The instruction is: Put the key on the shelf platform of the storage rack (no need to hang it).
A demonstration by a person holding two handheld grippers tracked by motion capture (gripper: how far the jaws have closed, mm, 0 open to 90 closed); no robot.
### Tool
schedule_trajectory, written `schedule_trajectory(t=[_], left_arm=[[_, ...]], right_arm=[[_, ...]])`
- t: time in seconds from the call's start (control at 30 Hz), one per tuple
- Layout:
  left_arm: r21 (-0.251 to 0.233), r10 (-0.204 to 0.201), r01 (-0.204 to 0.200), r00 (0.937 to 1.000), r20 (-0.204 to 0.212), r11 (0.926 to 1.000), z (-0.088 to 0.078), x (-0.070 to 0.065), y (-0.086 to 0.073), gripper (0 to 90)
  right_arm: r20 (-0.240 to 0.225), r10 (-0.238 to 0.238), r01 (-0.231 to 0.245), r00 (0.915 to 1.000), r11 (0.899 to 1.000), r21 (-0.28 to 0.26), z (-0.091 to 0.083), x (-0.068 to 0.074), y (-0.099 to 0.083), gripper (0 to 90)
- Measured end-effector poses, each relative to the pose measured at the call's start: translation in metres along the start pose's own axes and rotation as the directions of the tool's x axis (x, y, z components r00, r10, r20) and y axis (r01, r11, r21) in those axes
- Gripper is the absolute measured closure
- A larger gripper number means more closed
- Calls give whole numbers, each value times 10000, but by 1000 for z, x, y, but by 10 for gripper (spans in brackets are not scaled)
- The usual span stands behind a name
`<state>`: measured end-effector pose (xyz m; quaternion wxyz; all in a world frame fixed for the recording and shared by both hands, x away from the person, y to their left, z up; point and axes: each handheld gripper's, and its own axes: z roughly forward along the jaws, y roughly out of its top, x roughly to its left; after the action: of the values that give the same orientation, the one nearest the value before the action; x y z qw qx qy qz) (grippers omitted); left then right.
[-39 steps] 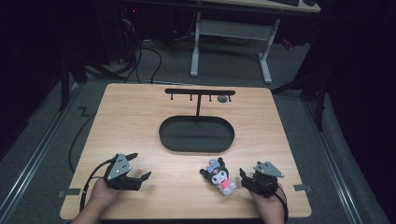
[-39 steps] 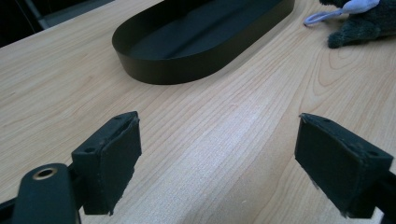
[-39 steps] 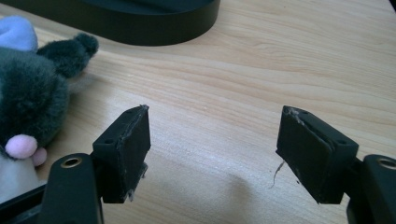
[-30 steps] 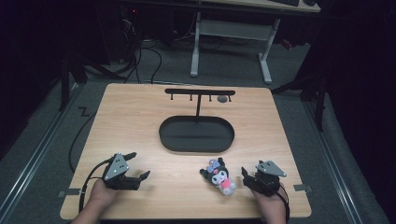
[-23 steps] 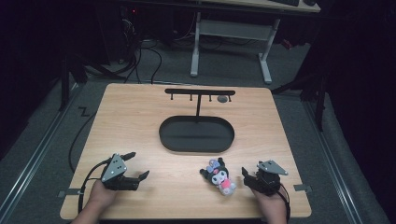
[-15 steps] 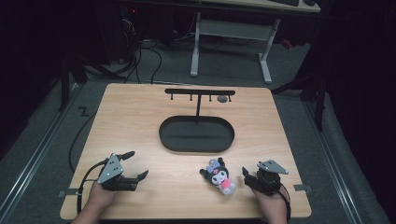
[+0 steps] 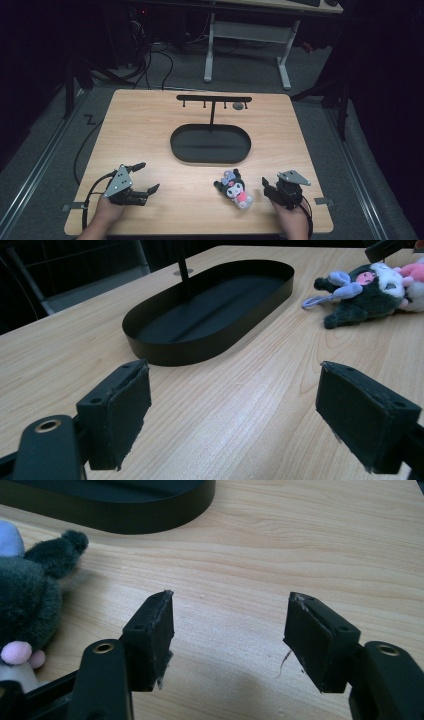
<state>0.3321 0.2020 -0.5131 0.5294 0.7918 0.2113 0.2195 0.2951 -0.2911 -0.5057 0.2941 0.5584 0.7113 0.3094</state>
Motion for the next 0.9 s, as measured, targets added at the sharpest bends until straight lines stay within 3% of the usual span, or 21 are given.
schedule_trajectory(t=[0.1, 0.33, 0.47, 0.6, 0.73, 0.8, 0.9], left_arm=[[-67, -82, 82, 9999, 61, 9999, -1, 1, 0, 154], [-227, -186, 190, 9997, 172, 9996, -3, 3, -1, 153], [-221, -189, 194, 9996, 206, 9996, -2, 2, -2, 154], [-238, -265, 269, 9995, 165, 9994, 0, 1, -4, 153], [32, -46, 46, 10000, 10, 10000, 4, -3, -4, 153], [240, 58, -57, 10000, -45, 9997, 6, -5, -4, 153], [274, 188, -186, 9998, -50, 9994, 6, -6, -4, 154]], right_arm=[[-61, 256, -254, 9997, 9989, 385, 0, -1, 1, 376], [-79, 277, -269, 9996, 9958, 878, 5, -1, 2, 386], [-547, 479, -404, 9974, 9906, 1311, 2, -7, 9, 347], [-714, 606, -498, 9956, 9883, 1441, -1, -12, 11, 333], [-719, 644, -530, 9953, 9871, 1508, -1, -12, 9, 306], [-933, 682, -535, 9933, 9869, 1521, -1, -10, 10, 296], [-1087, 608, -451, 9922, 9888, 1420, 0, -10, 19, 268]])
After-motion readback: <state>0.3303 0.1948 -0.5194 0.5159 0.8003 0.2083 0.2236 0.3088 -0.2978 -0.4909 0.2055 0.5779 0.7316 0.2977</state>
